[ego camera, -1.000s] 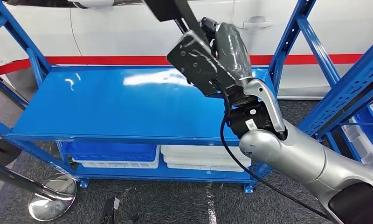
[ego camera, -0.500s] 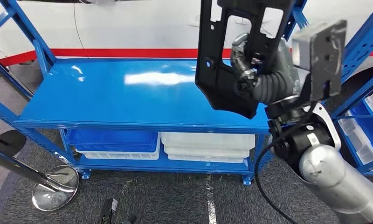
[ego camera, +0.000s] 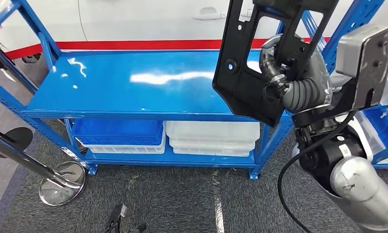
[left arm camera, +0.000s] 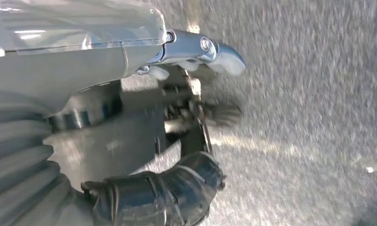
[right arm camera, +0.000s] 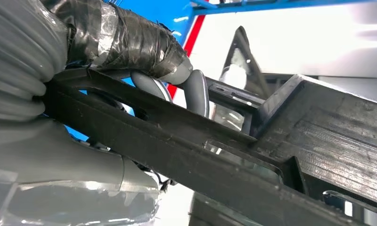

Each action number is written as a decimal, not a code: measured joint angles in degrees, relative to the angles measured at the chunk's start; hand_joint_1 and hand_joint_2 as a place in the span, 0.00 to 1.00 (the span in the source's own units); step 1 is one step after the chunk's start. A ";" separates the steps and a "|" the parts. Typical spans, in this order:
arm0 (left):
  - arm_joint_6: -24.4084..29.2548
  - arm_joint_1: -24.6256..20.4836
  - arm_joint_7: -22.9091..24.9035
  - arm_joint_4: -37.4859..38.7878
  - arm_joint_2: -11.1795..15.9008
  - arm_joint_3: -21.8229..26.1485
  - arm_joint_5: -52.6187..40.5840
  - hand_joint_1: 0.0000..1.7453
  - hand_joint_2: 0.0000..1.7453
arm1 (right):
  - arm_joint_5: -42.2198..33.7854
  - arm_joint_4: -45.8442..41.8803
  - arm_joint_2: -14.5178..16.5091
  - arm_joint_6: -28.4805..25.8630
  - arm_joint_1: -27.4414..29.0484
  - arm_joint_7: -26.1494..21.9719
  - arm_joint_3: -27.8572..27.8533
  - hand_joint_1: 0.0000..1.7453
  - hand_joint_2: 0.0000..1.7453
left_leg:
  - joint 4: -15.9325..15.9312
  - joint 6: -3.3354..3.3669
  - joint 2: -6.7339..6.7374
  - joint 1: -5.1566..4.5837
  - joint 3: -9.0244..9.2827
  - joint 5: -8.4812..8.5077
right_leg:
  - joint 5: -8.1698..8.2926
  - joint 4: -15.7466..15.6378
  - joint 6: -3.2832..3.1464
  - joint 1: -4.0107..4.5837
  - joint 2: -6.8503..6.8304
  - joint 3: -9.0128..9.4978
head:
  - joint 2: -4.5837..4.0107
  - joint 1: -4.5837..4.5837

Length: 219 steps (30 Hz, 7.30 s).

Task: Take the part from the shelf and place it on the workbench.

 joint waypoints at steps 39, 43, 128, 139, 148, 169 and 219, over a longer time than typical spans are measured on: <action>-3.56 -0.75 8.52 0.04 4.74 -3.68 -3.09 0.00 1.00 | 11.73 -1.02 -3.74 2.71 4.03 4.52 -4.32 1.00 1.00 | -1.92 0.94 0.94 0.18 -5.22 6.78 | -8.84 15.06 2.40 -1.14 -0.08 -3.46 | -0.01 -0.02; -3.63 -0.75 8.70 0.04 4.96 -3.92 -3.12 0.00 1.00 | 11.74 -1.05 -3.82 2.71 4.05 4.62 -4.48 1.00 1.00 | 1.81 -0.58 0.90 1.16 -10.24 7.86 | -6.87 7.31 3.86 -1.82 -0.03 4.69 | 0.00 0.04; -5.18 -0.32 10.03 -0.03 7.28 -8.70 -7.07 0.00 1.00 | 20.74 -10.38 -7.89 4.01 16.22 6.62 -13.11 1.00 1.00 | 0.04 -0.15 -0.27 1.09 -7.18 6.99 | -11.62 9.18 2.35 -0.74 -1.20 2.12 | 0.00 -0.46; -4.44 -0.49 6.43 -0.03 7.71 -8.72 -6.89 0.00 1.00 | 19.70 -11.72 -8.42 4.74 18.94 4.84 -14.91 1.00 1.00 | 2.84 -1.90 -7.86 1.26 -9.59 6.60 | -6.74 2.09 1.85 -1.20 3.05 4.61 | -0.01 -0.33; -4.25 -0.45 6.19 -0.07 7.88 -8.74 -6.55 0.00 1.00 | 20.32 -12.74 -8.59 5.50 19.65 4.81 -15.35 1.00 1.00 | 16.71 -3.33 -0.08 1.34 -16.95 1.87 | -6.94 1.77 0.36 -0.78 -3.04 5.31 | -0.02 -0.99; -4.16 -0.58 5.44 -0.07 8.78 -8.76 -4.37 0.00 1.00 | 19.05 -13.61 -8.78 5.53 22.66 3.28 -16.11 1.00 1.00 | 1.63 -0.99 -6.85 1.04 -8.16 6.90 | -5.66 0.63 2.48 -1.31 4.10 5.35 | -0.01 -0.50; -3.98 -1.41 7.59 -0.17 8.96 -10.40 -7.70 0.00 1.00 | 24.29 -18.76 -8.70 9.98 19.78 4.45 -15.86 1.00 1.00 | 1.89 -0.08 3.17 -0.24 -9.74 7.29 | -7.81 -0.15 1.71 -0.01 -8.15 7.91 | 0.00 -1.25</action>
